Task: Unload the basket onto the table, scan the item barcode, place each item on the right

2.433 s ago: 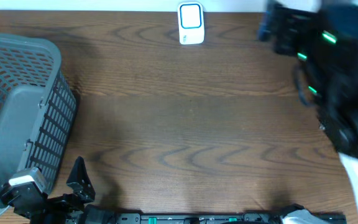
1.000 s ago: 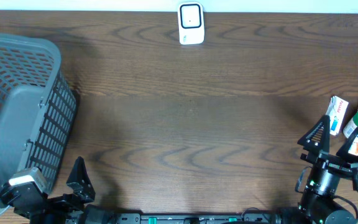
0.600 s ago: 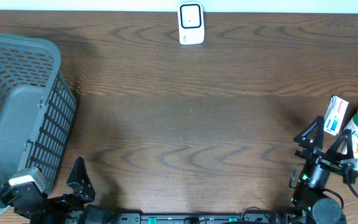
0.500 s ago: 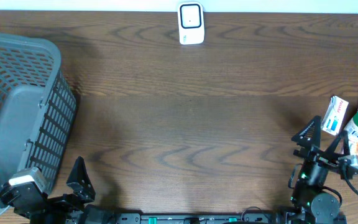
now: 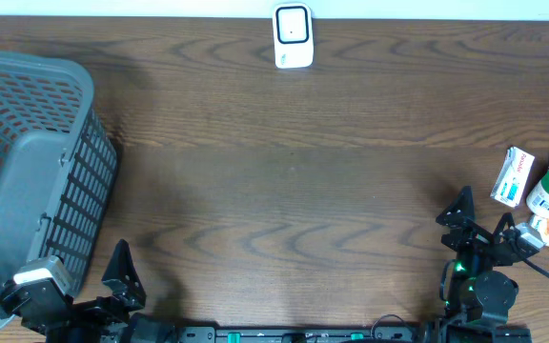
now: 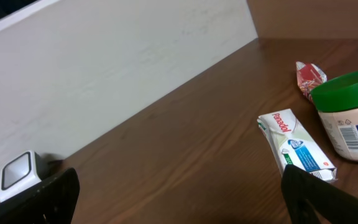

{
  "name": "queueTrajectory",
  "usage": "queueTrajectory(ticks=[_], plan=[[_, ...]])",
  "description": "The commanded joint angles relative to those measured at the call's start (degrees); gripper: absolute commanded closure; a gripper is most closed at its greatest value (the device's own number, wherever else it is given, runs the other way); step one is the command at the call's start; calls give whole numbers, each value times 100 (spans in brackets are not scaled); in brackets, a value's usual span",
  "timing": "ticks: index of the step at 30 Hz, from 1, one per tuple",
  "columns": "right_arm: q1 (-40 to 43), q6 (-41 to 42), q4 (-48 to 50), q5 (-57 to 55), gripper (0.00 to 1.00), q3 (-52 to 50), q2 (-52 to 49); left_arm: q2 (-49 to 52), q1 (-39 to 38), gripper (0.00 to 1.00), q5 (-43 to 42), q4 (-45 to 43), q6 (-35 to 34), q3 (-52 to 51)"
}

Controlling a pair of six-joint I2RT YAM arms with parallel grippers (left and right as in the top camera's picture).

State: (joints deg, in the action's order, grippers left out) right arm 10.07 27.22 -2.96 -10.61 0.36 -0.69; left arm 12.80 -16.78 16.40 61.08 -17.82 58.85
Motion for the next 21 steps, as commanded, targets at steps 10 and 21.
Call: queueTrajectory(ticks=[10,21], plan=[[50,-887,-33,85,1,-4,37,0,-2,3,-31,-22,-7,17],[50,-887,-33,85,1,-4,37,0,-2,3,-31,-22,-7,17]])
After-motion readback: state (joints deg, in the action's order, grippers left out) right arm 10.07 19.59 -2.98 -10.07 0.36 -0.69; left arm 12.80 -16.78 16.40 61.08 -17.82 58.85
